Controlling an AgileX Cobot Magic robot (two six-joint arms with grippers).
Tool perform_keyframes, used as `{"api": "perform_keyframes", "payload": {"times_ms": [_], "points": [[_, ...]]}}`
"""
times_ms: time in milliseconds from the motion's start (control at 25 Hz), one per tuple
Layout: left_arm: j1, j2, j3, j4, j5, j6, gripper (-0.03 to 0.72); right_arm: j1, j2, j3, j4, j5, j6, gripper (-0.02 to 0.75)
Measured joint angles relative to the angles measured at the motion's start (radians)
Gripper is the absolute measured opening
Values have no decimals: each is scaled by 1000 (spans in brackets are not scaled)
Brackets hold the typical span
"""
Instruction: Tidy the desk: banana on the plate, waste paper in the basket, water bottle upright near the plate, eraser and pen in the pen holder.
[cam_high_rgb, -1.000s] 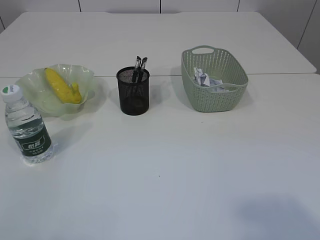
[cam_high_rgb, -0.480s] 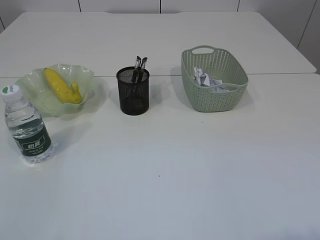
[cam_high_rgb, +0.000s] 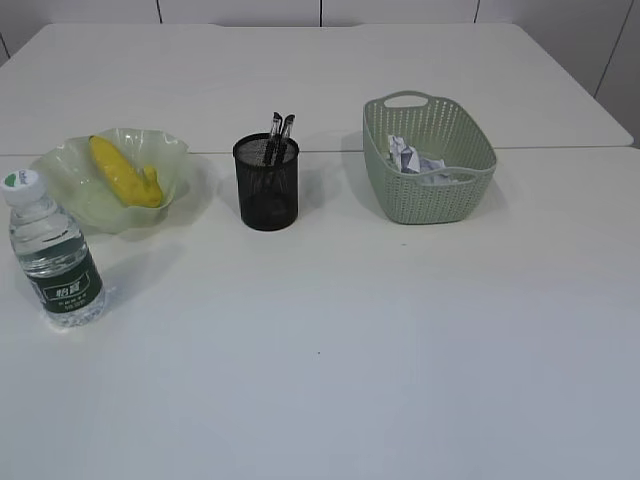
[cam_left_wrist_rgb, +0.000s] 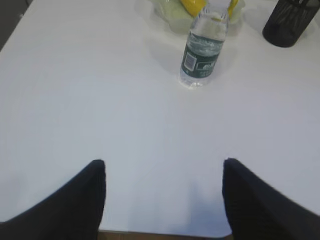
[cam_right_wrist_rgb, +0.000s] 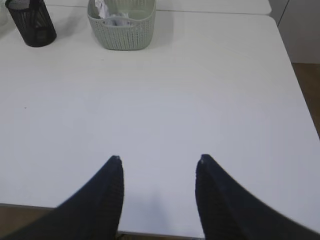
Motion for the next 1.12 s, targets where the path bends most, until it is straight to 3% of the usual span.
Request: {"api": "perform_keyframes", "payload": {"times_ms": [480,1120], "points": [[0,0,48,-6,-67,28,543,0,0,135,17,-3,0,378],[0,0,84,-12,-151,32,540,0,0,274,17,-131,0,379]]}}
